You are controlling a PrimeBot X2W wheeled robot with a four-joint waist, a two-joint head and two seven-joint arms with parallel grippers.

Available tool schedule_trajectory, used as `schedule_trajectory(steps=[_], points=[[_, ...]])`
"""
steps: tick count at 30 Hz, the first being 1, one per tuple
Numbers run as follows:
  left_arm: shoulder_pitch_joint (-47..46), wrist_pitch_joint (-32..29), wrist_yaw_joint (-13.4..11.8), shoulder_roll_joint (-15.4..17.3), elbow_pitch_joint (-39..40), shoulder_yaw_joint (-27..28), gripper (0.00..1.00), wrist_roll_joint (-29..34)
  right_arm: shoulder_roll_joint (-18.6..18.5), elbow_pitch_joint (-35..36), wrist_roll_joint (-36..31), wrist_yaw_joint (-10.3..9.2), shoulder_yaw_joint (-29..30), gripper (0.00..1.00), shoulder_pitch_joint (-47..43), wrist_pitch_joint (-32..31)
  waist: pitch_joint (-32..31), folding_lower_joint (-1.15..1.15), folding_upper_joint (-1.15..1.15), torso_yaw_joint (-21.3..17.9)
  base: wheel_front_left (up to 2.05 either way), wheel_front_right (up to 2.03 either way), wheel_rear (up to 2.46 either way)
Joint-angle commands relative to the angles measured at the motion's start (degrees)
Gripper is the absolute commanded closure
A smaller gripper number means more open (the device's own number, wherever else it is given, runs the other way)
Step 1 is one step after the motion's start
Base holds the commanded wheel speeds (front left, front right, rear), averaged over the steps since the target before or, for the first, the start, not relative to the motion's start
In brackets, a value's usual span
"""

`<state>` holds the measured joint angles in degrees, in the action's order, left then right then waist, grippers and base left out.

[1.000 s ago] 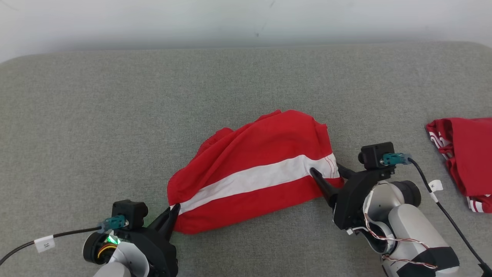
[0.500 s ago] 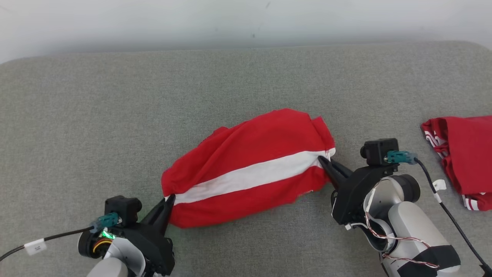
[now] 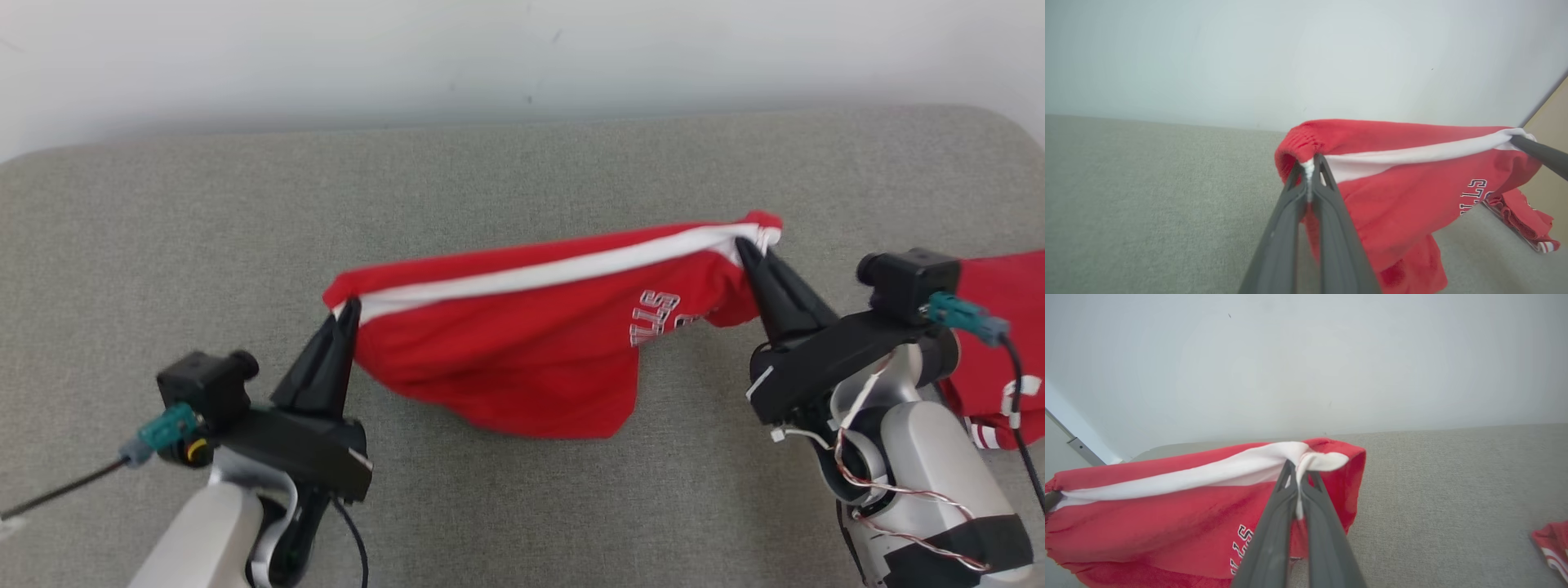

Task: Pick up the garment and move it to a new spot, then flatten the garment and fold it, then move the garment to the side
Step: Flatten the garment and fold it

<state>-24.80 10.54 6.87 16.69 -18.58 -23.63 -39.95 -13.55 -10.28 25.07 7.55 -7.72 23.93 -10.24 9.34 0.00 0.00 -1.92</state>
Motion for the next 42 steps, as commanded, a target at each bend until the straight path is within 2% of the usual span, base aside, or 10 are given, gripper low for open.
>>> schedule_trajectory(steps=[1,5,12,18,24,33,42], points=[[-1.5,-0.3,0.1,0.5,1.7,0.3,1.00,-1.0,0.3,1.9,0.5,-0.16,0.6,1.00,0.0,1.0,-0.7,0.00,0.00,0.0,0.00,0.00,0.00],[-3.6,-1.5,0.2,0.8,4.8,0.6,1.00,-1.9,0.4,5.1,0.8,-0.16,1.9,1.00,0.6,2.2,-1.4,0.00,0.00,-0.1,0.00,0.00,0.00],[-11.4,-8.2,0.6,3.0,11.8,1.0,1.00,-7.9,-1.2,11.9,-1.2,-0.16,3.5,1.00,5.2,3.3,-2.4,0.00,0.00,-1.1,0.00,0.00,0.00],[-15.9,-11.7,0.7,3.7,15.1,1.2,1.00,-12.0,-1.9,14.7,-2.6,-0.16,4.5,1.00,8.5,4.7,-2.8,0.00,0.00,-2.0,0.00,0.00,0.00],[-18.5,-12.5,0.6,3.0,16.8,2.1,1.00,-15.6,-1.8,16.1,-3.6,-0.16,5.6,1.00,9.9,6.9,-3.1,0.00,0.00,-2.7,0.00,0.00,0.00],[-21.0,-12.9,0.5,1.0,14.3,2.6,1.00,-18.5,-1.9,14.5,-4.0,-0.16,5.5,1.00,12.6,7.7,-2.0,0.00,0.00,-3.5,0.00,0.00,0.00],[-27.5,-13.0,0.3,0.0,8.1,2.6,1.00,-17.9,-2.9,5.3,-2.3,-0.16,1.1,1.00,20.1,7.0,2.2,0.00,0.00,-4.7,0.00,0.00,0.00]])
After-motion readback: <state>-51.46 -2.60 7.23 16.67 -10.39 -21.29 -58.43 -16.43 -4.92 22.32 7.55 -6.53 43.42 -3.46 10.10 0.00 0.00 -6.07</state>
